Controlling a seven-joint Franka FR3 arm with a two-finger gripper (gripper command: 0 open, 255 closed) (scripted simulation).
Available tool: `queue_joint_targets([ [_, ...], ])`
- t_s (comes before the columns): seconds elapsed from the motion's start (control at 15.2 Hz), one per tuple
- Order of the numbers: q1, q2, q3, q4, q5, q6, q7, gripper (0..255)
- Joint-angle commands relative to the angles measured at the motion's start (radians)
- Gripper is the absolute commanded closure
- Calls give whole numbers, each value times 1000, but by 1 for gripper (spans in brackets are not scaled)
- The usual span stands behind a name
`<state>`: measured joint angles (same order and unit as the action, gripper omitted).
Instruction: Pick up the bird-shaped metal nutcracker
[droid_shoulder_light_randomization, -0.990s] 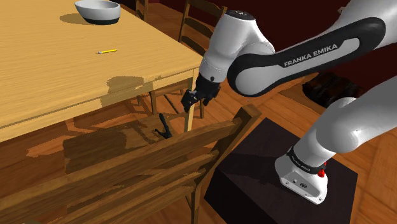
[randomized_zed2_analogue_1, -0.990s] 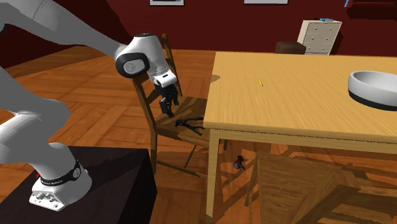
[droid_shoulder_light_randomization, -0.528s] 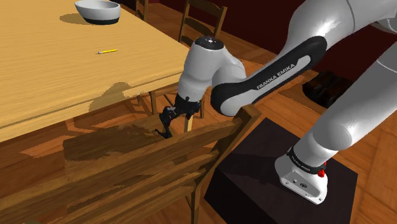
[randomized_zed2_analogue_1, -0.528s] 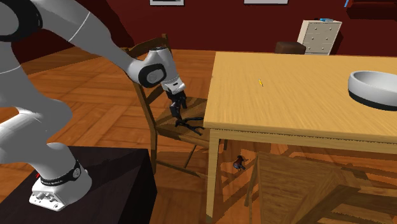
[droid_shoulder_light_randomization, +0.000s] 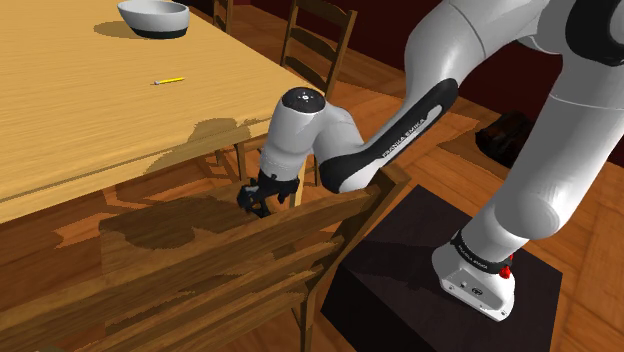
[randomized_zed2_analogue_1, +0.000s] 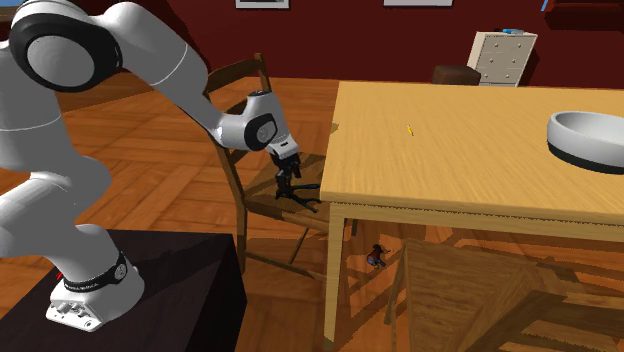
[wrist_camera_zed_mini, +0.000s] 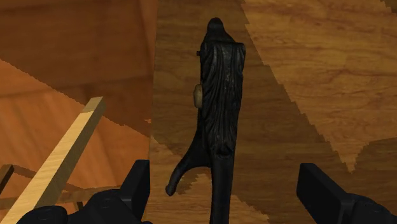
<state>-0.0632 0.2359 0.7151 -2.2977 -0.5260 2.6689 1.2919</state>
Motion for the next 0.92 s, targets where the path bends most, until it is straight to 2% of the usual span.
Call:
queue_joint_targets([
  [0.0,18,25,-23,2,-44,15,34,0],
  [0.2,34,45,-43,3,-77,28,59,0],
  [0.26,34,46,-44,4,-77,28,58,255],
  [0.86,34,45,-43,3,-77,28,59,255],
])
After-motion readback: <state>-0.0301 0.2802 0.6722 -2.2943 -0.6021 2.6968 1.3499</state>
